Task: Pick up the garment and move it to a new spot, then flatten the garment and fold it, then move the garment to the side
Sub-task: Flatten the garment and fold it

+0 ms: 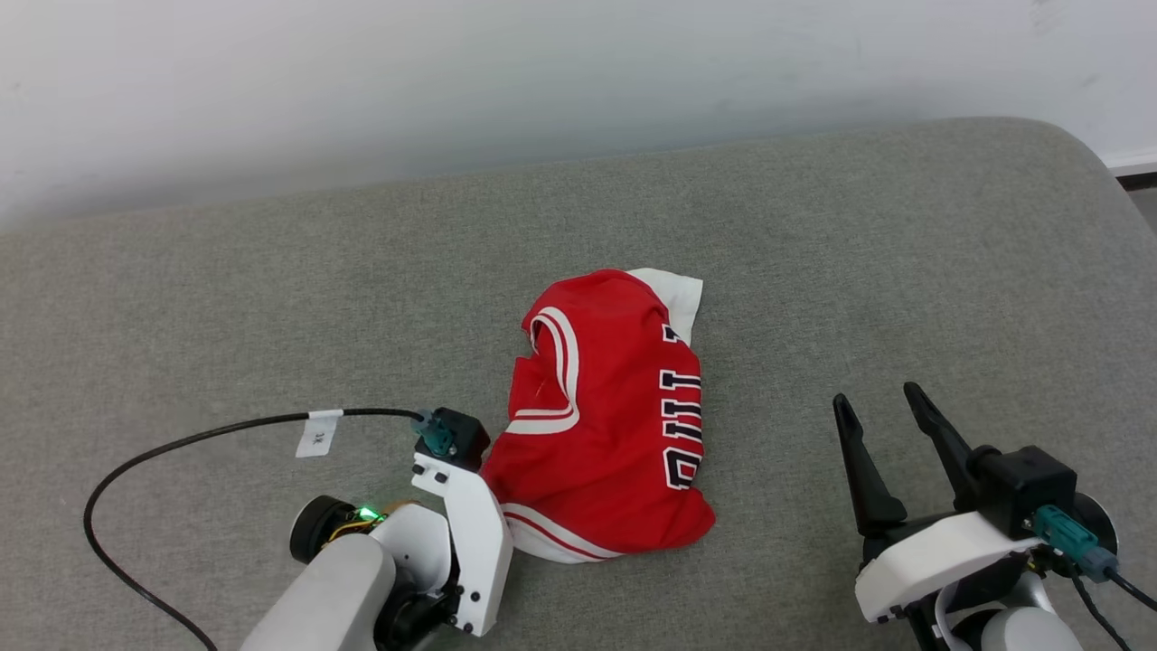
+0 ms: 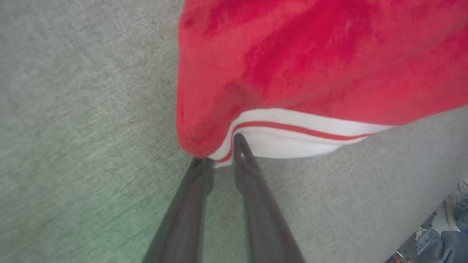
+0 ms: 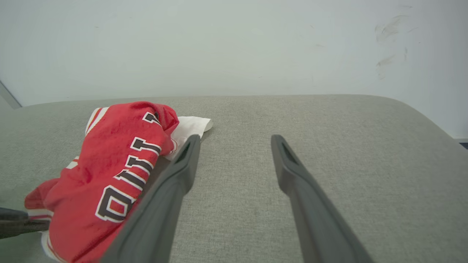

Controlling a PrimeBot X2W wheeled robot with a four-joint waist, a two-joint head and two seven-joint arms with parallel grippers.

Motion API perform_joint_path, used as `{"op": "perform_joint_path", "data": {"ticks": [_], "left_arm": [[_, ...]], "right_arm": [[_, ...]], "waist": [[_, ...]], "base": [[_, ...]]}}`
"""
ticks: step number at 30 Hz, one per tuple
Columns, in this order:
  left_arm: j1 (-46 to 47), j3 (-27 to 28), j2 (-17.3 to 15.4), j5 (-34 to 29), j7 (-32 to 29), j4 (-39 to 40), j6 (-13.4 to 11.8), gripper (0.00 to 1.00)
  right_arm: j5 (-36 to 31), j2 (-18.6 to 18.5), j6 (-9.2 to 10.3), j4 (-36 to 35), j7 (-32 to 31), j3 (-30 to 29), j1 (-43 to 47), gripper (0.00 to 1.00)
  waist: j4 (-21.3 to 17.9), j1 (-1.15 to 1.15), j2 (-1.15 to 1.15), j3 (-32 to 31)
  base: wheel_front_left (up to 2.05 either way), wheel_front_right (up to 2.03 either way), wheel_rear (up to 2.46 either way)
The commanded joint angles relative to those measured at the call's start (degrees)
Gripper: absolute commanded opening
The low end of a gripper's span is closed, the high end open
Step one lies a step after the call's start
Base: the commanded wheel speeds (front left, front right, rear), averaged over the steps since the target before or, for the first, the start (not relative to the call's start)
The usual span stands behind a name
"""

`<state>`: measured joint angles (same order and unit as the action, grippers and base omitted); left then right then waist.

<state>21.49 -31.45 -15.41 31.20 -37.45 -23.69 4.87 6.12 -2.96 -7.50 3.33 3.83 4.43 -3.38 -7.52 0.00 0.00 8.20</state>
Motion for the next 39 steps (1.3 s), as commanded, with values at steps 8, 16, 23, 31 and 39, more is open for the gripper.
{"op": "perform_joint_path", "data": {"ticks": [8, 16, 23, 31, 39], "left_arm": [[-2.4, 2.1, -2.0, -2.6, 8.2, 5.1, -4.0, 0.00], [-14.1, 8.4, -7.6, -0.8, 10.1, 18.7, -11.6, 0.00], [-25.8, 13.1, -10.0, 3.4, 9.3, 21.9, -16.3, 0.00], [-26.4, 13.8, -7.5, 4.1, 14.4, 20.4, -15.9, 1.00], [-22.0, 14.4, -4.6, -0.8, 28.2, 23.0, -16.2, 1.00]], "right_arm": [[0.0, 0.1, 0.02, 0.7, 0.4, -1.4, -0.1, 1.00], [-0.5, 0.1, 0.02, 0.0, -0.1, -3.6, 1.5, 1.00], [-0.5, 0.1, 0.02, -0.9, -0.7, -4.3, 2.4, 1.00], [-0.8, 0.1, 0.02, -1.4, -1.6, -4.6, 3.6, 1.00], [-0.5, 0.1, 0.02, -2.2, -2.7, -4.7, 4.7, 1.00]], "waist": [[2.5, 0.00, 0.00, -2.5], [5.7, 0.00, 0.00, -4.8], [7.6, 0.00, 0.00, -5.4], [8.2, 0.00, 0.00, -7.0], [8.3, 0.00, 0.00, -8.6]], "base": [[0.00, 0.00, 0.00], [0.00, 0.00, 0.00], [0.00, 0.00, 0.00], [0.00, 0.00, 0.00], [0.00, 0.00, 0.00]]}}
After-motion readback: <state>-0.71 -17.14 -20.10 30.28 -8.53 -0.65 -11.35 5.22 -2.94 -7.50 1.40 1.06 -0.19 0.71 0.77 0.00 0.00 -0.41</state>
